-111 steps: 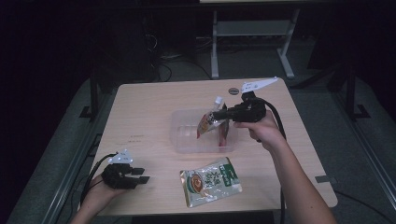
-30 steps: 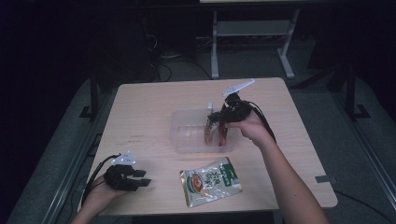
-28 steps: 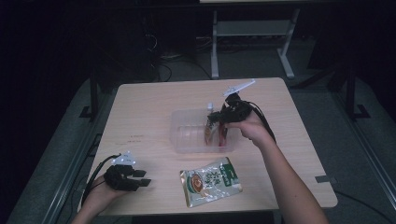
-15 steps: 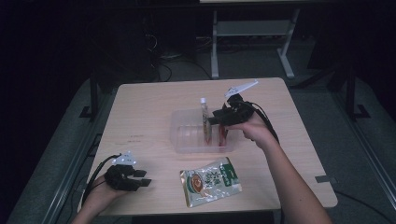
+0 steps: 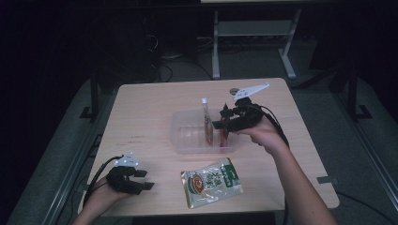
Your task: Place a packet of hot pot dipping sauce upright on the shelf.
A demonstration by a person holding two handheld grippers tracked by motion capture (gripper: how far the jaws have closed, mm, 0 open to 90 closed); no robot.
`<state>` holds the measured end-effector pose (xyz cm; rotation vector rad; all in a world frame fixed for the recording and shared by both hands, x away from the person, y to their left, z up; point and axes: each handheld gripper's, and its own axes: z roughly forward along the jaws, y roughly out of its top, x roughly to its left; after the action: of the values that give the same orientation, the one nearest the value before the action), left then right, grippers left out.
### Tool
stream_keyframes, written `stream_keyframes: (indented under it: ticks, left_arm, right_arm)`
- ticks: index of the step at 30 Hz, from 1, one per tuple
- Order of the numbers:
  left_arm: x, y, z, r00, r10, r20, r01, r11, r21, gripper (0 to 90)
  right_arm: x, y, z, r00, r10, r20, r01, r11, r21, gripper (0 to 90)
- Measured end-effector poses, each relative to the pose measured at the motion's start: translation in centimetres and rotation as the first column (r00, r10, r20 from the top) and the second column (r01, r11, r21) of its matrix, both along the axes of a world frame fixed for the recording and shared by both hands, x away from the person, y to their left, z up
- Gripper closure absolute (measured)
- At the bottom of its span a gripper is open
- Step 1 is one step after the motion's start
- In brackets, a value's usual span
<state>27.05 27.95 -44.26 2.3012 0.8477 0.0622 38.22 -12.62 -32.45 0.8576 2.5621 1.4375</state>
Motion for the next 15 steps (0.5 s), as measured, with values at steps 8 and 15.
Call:
stream_keyframes:
  ticks: [8,15]
  left_arm:
    - [-0.6,-0.7,0.8,0.9993,-0.037,0.002,0.037,0.9990,-0.025,34.2]
    - [-0.8,-1.2,1.2,0.9984,-0.054,0.018,0.055,0.9983,-0.018,34.2]
  right_arm:
    - [-2.6,-2.1,0.5,0.9993,-0.004,0.037,0.004,1.000,0.009,39.2]
    - [-4.7,-4.1,0.5,0.9978,-0.026,0.061,0.023,0.999,0.039,39.3]
